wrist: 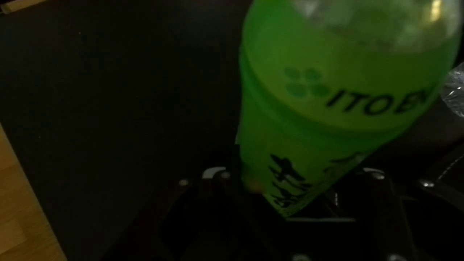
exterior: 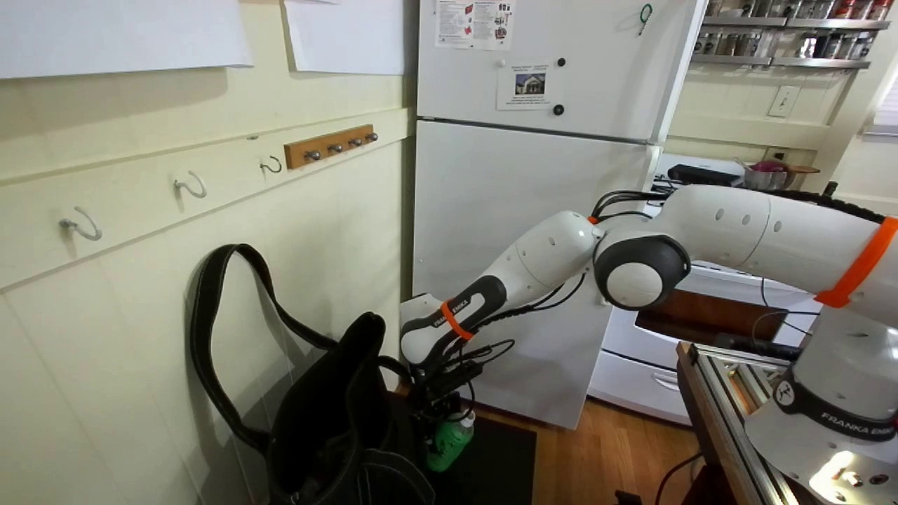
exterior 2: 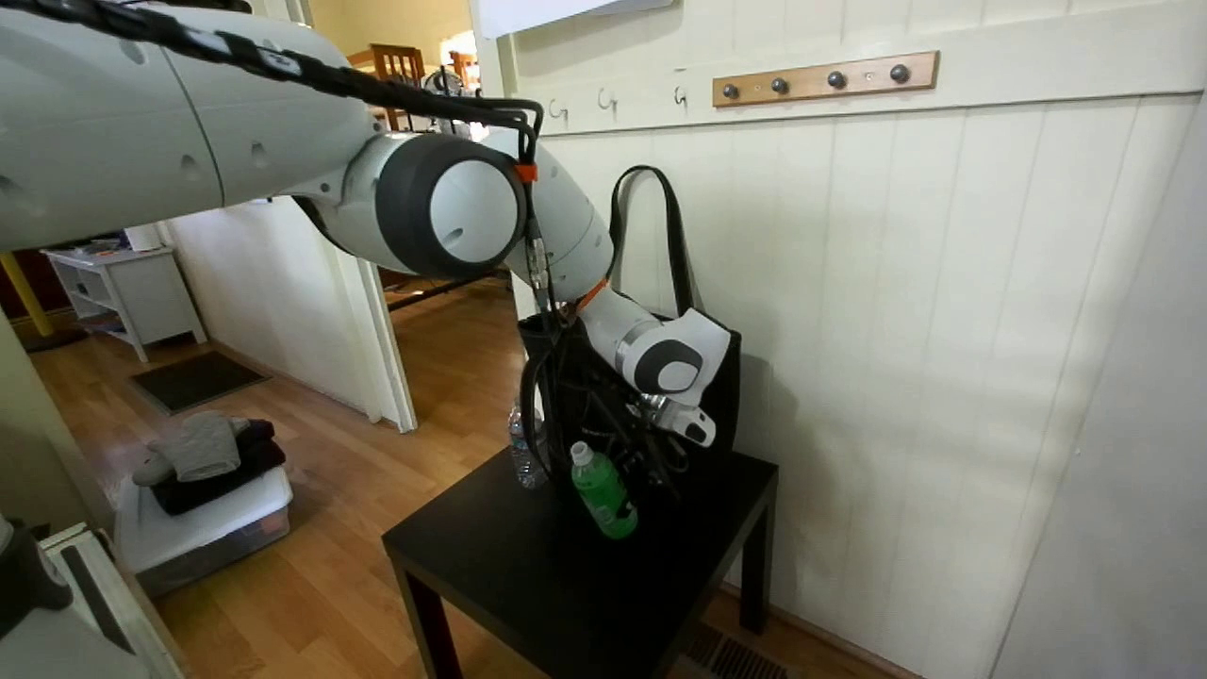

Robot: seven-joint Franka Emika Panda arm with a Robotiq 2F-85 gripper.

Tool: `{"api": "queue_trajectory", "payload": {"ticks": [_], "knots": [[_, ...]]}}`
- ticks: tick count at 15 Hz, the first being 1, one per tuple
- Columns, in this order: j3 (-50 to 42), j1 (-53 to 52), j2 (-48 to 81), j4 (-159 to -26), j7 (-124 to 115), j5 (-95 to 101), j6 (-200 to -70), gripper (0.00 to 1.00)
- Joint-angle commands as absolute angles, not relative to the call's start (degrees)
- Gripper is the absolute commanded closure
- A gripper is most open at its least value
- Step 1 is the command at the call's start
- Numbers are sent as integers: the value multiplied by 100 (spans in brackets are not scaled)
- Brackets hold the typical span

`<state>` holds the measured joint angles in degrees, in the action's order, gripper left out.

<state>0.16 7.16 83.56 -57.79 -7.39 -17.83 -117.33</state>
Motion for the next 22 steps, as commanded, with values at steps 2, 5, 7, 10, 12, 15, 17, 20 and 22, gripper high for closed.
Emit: {"api": "queue_trajectory", "payload": {"ticks": [2,5,7,10,12,15,17,20,22], "knots": [[-4,496,7491,-6865,-525,-1747,-12205,64],[12,402,6910,-7626,-519,-1798,-12428,64],[18,333,6522,-8125,-525,-1807,-12583,64],[43,247,6010,-8802,-498,-1821,-12927,64],[110,253,5738,-9153,-550,-1712,-13209,64],[213,261,5292,-9765,-295,-1716,-14059,64],[312,307,5023,-10184,-23,-1714,-14810,64],[551,446,4714,-10682,318,-1731,-15708,64],[734,552,4532,-10990,511,-1721,-16229,64]]}}
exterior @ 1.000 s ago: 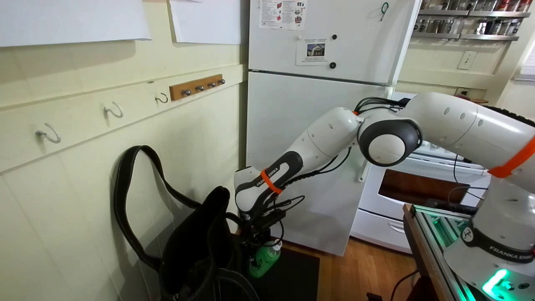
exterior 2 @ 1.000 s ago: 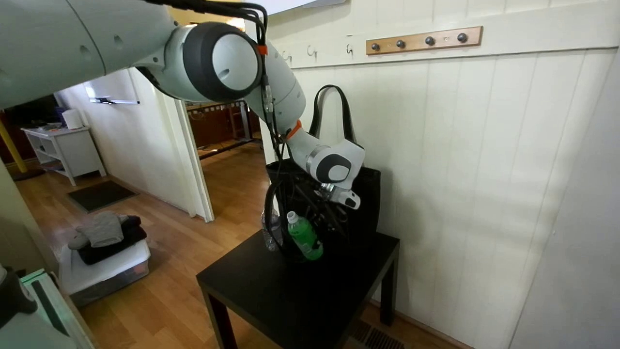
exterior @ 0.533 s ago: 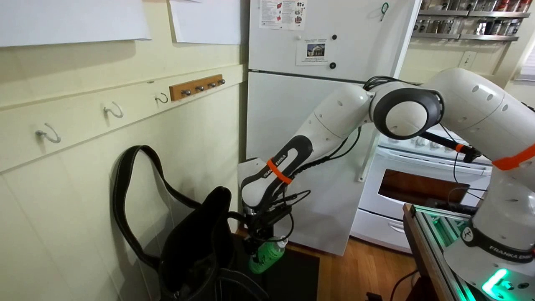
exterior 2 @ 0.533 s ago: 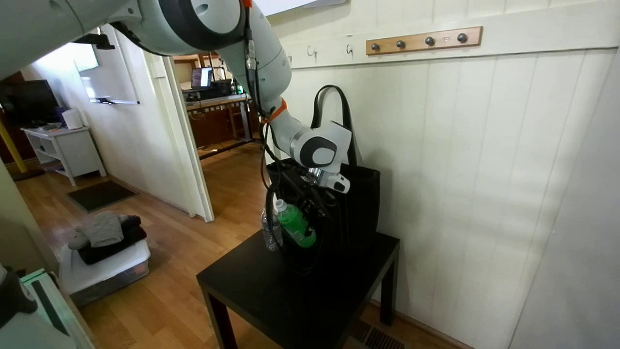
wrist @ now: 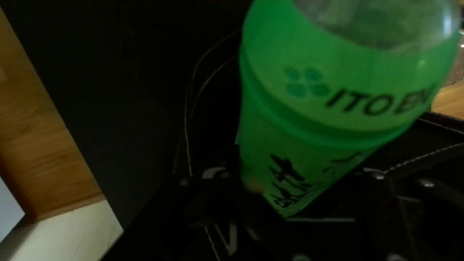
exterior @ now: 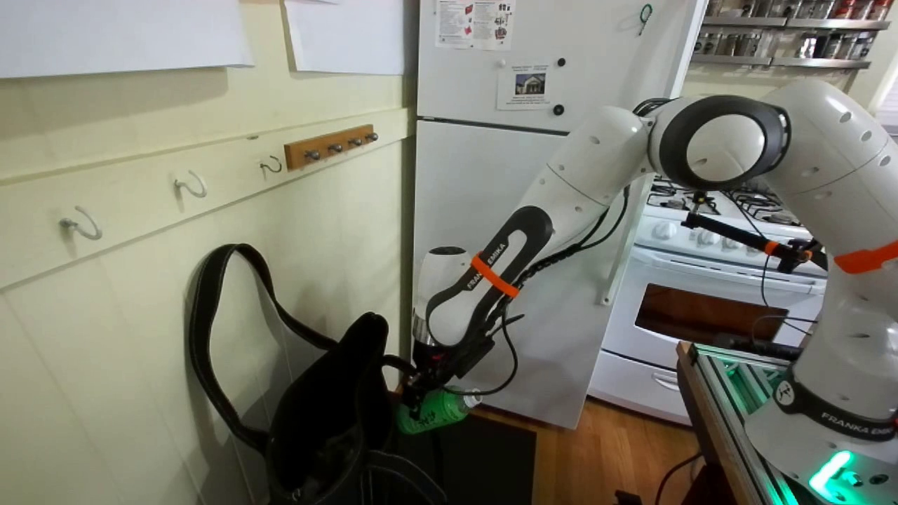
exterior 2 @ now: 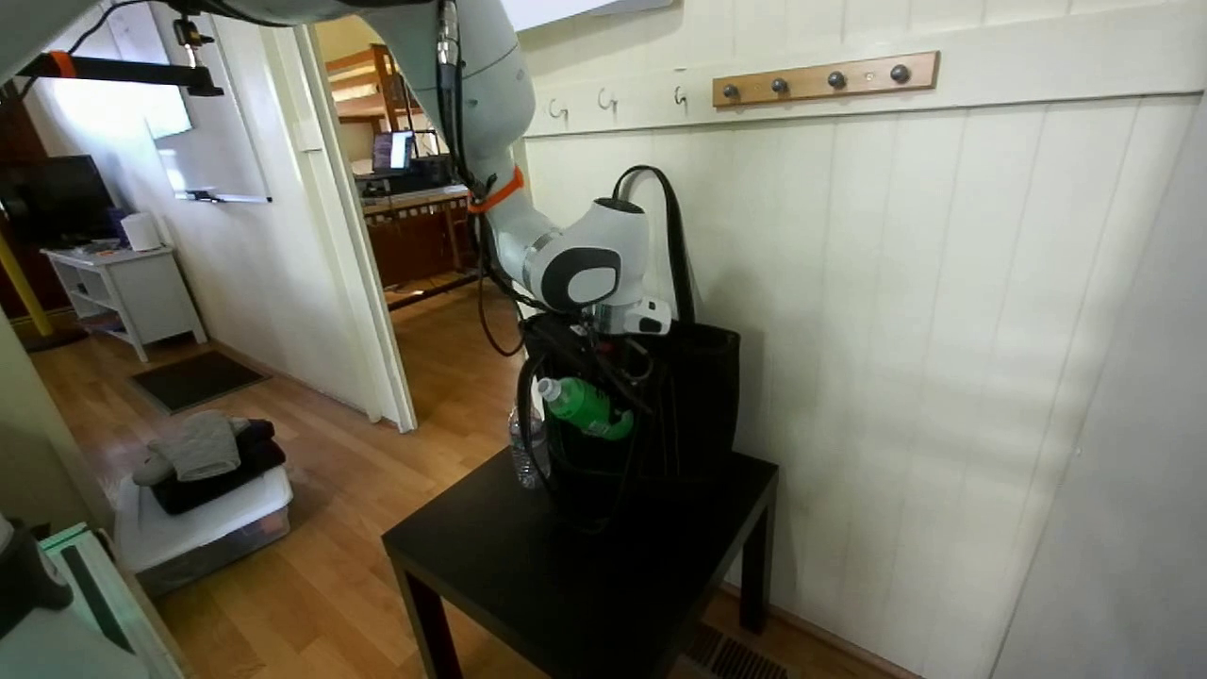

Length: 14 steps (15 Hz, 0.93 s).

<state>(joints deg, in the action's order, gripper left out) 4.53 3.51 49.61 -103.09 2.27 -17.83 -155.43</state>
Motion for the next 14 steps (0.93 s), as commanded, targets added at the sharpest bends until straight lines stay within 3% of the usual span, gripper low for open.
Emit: {"api": "queue_trajectory", "payload": {"ticks": [1,5,12,13,14], "knots": [[826,607,4435,-11142,599,-1706,-16482,64],[1155,842,4132,-11726,746,-1631,-17635,64],[951,574,4069,-12092,192,-1060,-19616,64],[945,623,4136,-11939,126,-957,-19266,39],[914,581,4134,-11957,72,-912,-19415,39]]}}
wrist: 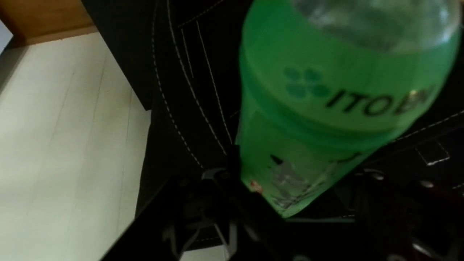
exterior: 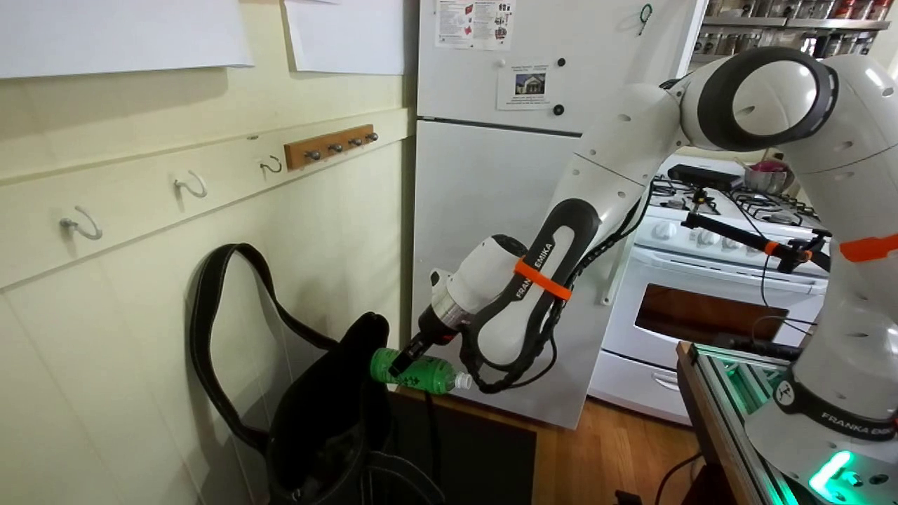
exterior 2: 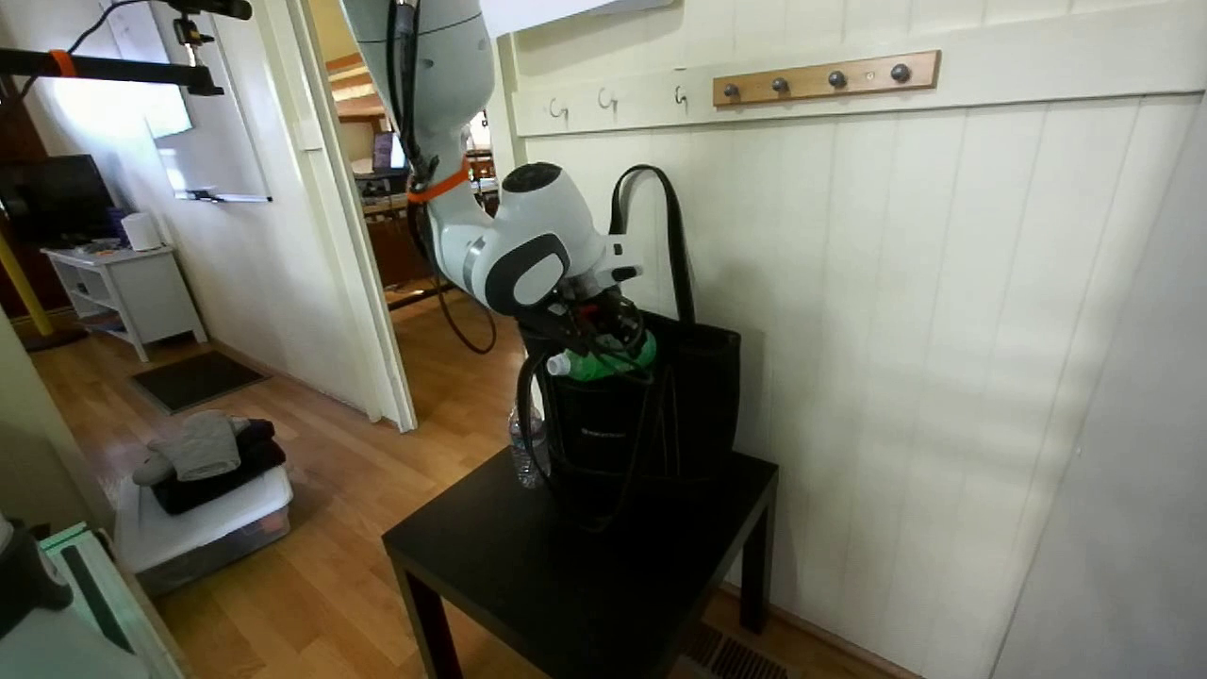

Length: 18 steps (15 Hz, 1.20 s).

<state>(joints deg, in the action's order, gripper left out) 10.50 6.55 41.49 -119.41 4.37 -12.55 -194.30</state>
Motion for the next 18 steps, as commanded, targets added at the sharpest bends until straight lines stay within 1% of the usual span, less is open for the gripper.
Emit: {"api": "queue_trajectory", "payload": {"ticks": [1,3,4,10,12,18], "knots": [[900,560,4134,-11961,53,-894,-19455,39],[892,558,4134,-11960,47,-887,-19458,39],[887,558,4134,-11960,47,-886,-19458,64],[-16,-530,4479,-11645,-411,-1303,-19873,64],[-274,-884,4646,-11577,-505,-1438,-20237,64],[-292,-1230,4920,-11642,-548,-1910,-21411,64]]}}
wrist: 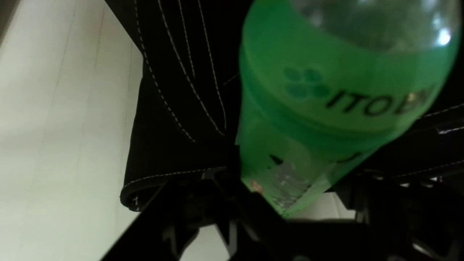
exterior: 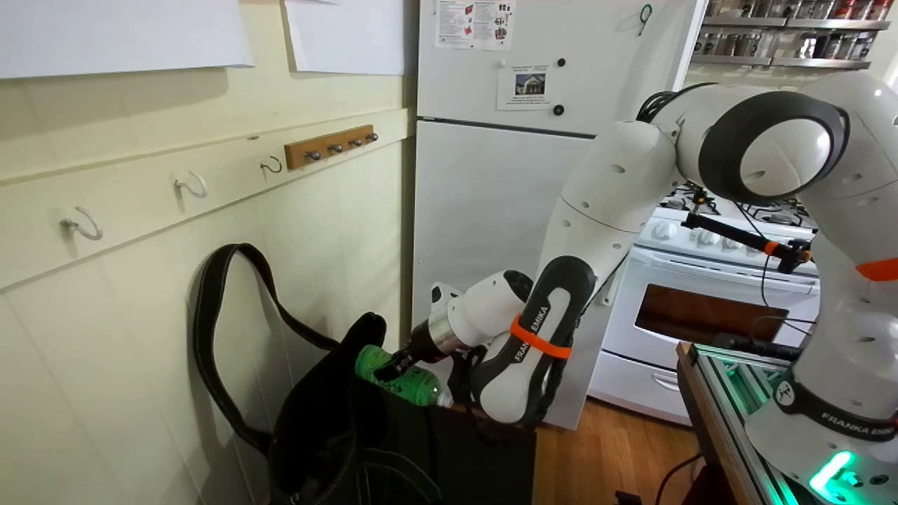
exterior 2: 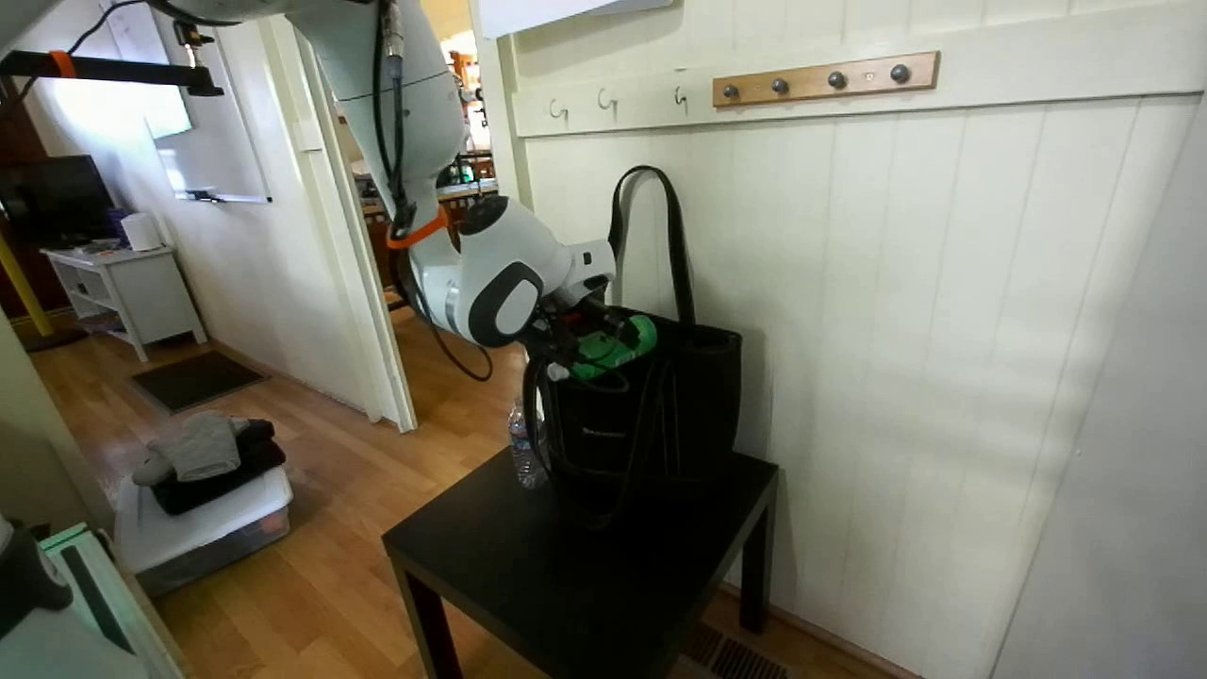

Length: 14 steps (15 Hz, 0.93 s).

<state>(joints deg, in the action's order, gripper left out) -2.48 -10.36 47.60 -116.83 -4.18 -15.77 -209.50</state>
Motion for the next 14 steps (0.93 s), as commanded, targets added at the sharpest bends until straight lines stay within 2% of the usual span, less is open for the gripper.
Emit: {"api": "queue_trajectory", "payload": {"ticks": [1,6,14], "knots": [[-282,-1290,4905,-11711,-557,-2096,-21531,64],[-230,-1470,5077,-11713,-434,-2782,-22610,64],[-81,-1317,5916,-11075,-379,-2726,-23787,64]]}}
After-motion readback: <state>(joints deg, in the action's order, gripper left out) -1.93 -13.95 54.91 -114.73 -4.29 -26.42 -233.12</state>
